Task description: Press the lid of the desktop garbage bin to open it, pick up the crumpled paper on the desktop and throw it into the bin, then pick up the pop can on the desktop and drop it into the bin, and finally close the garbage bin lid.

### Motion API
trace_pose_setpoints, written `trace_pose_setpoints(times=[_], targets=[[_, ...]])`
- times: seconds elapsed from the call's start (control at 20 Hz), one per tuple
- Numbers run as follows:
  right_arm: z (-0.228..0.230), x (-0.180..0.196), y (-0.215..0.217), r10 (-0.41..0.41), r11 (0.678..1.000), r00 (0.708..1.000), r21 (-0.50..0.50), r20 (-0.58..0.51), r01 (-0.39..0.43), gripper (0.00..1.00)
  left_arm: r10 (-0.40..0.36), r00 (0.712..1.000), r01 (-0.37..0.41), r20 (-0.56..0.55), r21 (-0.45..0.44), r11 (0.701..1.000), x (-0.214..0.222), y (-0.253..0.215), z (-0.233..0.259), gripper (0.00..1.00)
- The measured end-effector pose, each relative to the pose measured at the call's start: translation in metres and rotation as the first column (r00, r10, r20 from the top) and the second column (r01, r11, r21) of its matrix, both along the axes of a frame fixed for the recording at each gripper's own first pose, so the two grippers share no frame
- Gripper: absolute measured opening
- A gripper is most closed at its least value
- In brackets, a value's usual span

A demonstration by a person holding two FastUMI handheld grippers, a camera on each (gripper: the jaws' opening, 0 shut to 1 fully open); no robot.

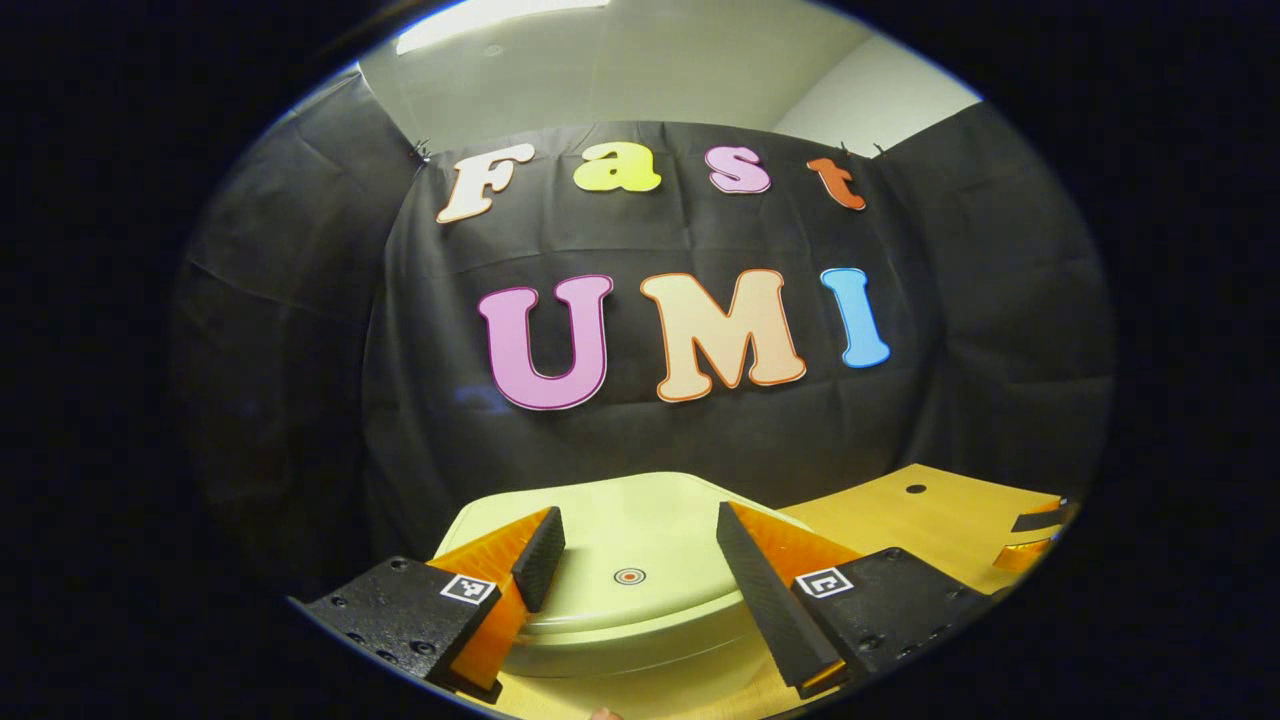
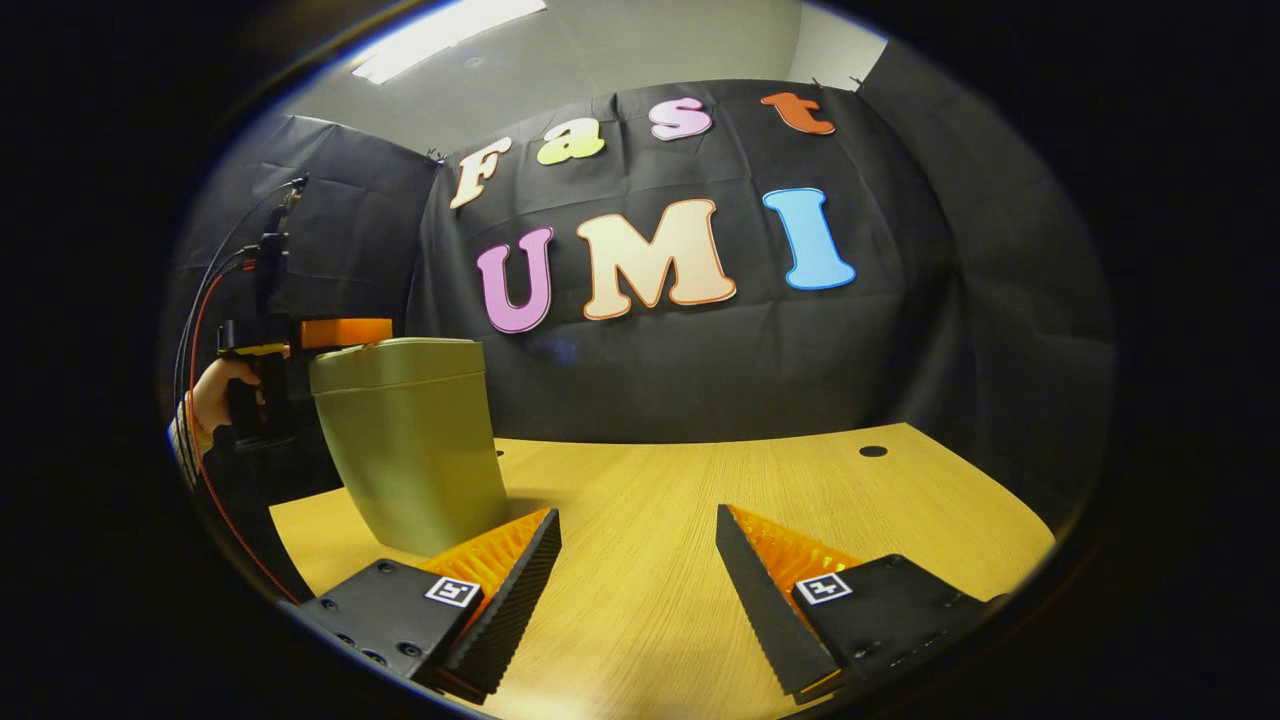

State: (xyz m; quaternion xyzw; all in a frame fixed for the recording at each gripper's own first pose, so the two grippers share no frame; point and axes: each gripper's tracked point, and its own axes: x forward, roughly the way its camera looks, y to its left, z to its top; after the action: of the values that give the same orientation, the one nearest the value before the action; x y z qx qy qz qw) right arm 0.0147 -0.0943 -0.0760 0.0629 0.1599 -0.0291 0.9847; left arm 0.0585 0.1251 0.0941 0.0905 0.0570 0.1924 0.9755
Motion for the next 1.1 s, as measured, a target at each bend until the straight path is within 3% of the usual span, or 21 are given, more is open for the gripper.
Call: trace_pose_setpoints(times=[0.15,0.2,0.25,0.4,0.5,0.8,1.1], targets=[[0.005,0.001,-0.002,-0.009,1.0,1.0,0.0,0.016,0.009,0.98,-0.094,0.993,0.094,0.078,0.001,0.996,0.001,-0.036,0.021,0.92],[0.006,0.001,-0.003,-0.014,1.0,1.0,-0.004,0.02,0.015,0.98,-0.133,0.985,0.135,0.111,-0.011,0.991,0.001,-0.053,0.025,0.96],[0.006,0.001,-0.004,-0.019,1.0,1.0,-0.008,0.021,0.019,0.98,-0.171,0.976,0.175,0.137,-0.019,0.984,0.0,-0.071,0.027,0.93],[0.007,0.001,-0.005,-0.026,1.0,0.999,-0.016,0.026,0.026,0.98,-0.288,0.945,0.299,0.157,-0.056,0.952,0.003,-0.118,0.012,0.98],[0.009,0.002,-0.003,-0.024,1.0,0.999,-0.014,0.033,0.025,0.99,-0.357,0.922,0.371,0.15,-0.084,0.925,0.001,-0.147,-0.007,0.93],[0.009,0.008,0.005,-0.011,0.999,0.999,-0.037,0.049,0.013,0.98,-0.45,0.88,0.47,0.156,-0.132,0.873,-0.003,-0.193,-0.084,0.93],[0.0,0.015,0.018,0.015,0.998,0.999,-0.059,0.042,-0.012,0.98,-0.46,0.88,0.475,0.119,-0.221,0.852,-0.012,-0.188,-0.149,0.93]])
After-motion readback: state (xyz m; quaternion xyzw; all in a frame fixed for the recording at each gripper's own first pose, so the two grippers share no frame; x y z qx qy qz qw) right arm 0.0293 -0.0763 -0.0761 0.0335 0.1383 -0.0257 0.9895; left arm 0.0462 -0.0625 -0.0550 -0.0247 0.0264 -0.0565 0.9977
